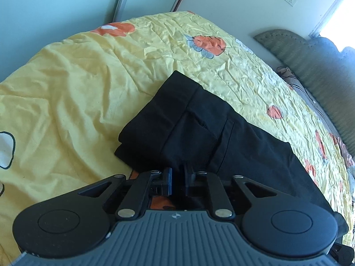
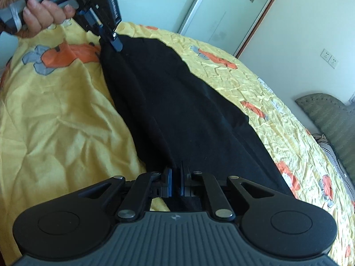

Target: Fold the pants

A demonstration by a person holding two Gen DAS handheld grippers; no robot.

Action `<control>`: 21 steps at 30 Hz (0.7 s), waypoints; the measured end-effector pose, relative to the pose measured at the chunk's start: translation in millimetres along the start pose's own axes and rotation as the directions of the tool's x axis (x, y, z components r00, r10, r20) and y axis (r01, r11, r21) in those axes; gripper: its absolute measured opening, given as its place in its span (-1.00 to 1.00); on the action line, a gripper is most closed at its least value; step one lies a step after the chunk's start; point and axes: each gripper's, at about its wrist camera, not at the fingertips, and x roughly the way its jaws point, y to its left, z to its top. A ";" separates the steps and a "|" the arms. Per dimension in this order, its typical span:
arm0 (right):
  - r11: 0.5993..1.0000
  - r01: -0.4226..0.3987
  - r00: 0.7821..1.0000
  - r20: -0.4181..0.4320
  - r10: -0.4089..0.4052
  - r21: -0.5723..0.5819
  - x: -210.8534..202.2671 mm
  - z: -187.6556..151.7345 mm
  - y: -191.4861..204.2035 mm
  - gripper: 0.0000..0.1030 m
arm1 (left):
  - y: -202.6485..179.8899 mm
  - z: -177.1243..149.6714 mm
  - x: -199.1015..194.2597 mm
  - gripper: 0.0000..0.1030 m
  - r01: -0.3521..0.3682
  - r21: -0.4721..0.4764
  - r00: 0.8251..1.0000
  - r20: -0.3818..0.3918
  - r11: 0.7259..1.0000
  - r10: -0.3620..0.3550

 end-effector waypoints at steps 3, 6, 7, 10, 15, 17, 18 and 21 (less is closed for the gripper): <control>1.000 -0.006 1.000 -0.001 0.006 0.010 -7.8 -0.4 -0.7 -0.85 | 2.6 2.9 -4.9 -0.57 0.003 -0.030 1.000 -0.017 1.000 -0.003; 0.995 -0.080 0.997 0.002 0.080 0.065 -27.5 -3.0 -15.0 -0.85 | -1.6 4.6 -16.5 -0.45 -0.036 -0.013 0.999 -0.023 0.999 0.036; 0.989 -0.108 0.994 0.011 0.107 0.100 -35.0 -5.0 -23.4 -0.85 | -4.4 4.8 -21.1 -0.45 -0.057 -0.001 0.998 -0.022 0.998 0.057; 0.964 -0.106 0.993 0.073 0.091 0.243 -53.4 -15.5 -52.8 -0.84 | -17.6 3.8 -35.6 -0.47 -0.132 0.037 0.991 0.001 0.991 0.132; 0.885 -0.033 0.999 0.005 0.034 0.464 -34.1 -47.0 -83.5 -0.84 | -68.5 -6.9 -50.0 -0.47 -0.130 0.178 0.991 0.053 0.975 0.122; 0.883 -0.044 0.996 -0.054 0.078 0.467 -27.6 -57.4 -78.1 -0.84 | -93.7 -13.5 -47.8 -0.42 -0.051 0.254 0.998 0.036 0.966 0.043; 0.890 -0.046 0.997 -0.037 0.070 0.454 -33.8 -60.0 -74.4 -0.84 | -107.1 -17.8 -44.0 -0.40 -0.016 0.297 1.000 0.022 0.955 0.010; 0.832 -0.058 0.998 0.033 0.048 0.552 -59.5 -76.0 -87.9 -0.81 | -149.2 -36.1 -25.9 -0.39 0.074 0.410 0.997 -0.045 0.909 -0.060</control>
